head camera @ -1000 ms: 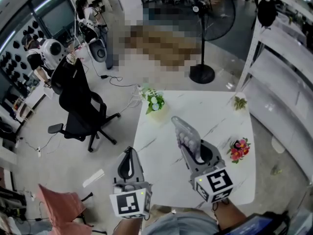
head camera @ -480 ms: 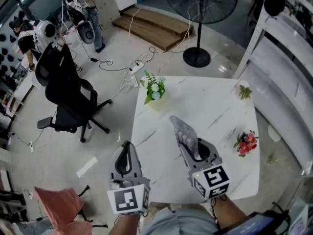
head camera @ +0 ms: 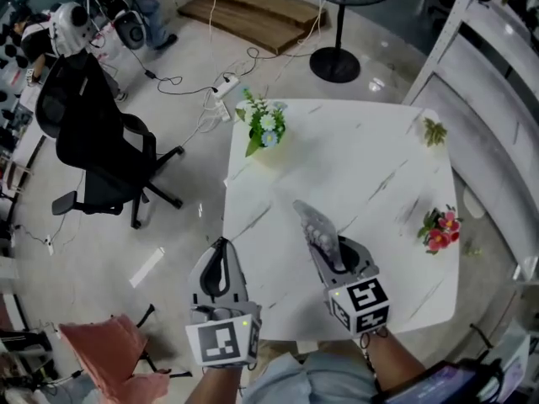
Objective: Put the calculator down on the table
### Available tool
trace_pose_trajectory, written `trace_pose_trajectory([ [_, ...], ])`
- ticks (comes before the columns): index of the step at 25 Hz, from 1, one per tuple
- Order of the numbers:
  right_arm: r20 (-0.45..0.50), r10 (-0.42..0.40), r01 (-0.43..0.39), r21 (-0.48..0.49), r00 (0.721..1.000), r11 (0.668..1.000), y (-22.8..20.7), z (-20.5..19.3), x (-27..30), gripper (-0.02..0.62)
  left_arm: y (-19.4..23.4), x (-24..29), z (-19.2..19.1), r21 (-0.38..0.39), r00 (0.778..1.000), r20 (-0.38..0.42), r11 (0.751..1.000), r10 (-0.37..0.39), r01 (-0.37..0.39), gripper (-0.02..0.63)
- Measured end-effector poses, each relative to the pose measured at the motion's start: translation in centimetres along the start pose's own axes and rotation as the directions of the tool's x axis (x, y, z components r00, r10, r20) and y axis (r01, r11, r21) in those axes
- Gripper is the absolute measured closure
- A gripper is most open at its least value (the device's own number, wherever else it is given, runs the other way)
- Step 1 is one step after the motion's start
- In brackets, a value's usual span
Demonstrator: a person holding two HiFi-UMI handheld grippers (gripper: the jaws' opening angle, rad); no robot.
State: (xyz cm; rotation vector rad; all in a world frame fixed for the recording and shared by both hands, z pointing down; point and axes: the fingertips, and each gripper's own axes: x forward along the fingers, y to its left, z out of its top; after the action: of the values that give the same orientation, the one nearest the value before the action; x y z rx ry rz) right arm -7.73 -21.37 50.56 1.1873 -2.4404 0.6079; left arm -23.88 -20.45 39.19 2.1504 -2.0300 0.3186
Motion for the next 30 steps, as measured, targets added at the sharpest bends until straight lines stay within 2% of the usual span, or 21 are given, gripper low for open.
trace_pose_trajectory([
  [4,-0.069,-0.018,0.020,0.023,0.997,1.000,-0.1,-2.7,0.7,0.448,0.0,0.7,-1.8,-0.019,0.999,-0.047,1.000,-0.022,0.021,0.598],
  [14,-0.177,-0.037,0.051,0.076,0.984,0.996,-0.6,-6.2,2.0,0.447,0.0,2.4,-3.8,-0.038,0.995,-0.081,0.998,-0.056,0.053,0.598],
  [24,-0.196,-0.030,0.057,0.134,0.980,0.989,-0.9,-6.3,2.7,0.446,0.1,3.4,-4.5,-0.048,0.992,-0.098,0.996,-0.074,0.070,0.598],
  [30,-0.224,-0.044,0.074,0.128,0.974,0.989,-1.3,-6.8,3.0,0.446,0.7,3.8,-4.3,-0.053,0.993,-0.101,0.997,-0.056,0.051,0.598],
])
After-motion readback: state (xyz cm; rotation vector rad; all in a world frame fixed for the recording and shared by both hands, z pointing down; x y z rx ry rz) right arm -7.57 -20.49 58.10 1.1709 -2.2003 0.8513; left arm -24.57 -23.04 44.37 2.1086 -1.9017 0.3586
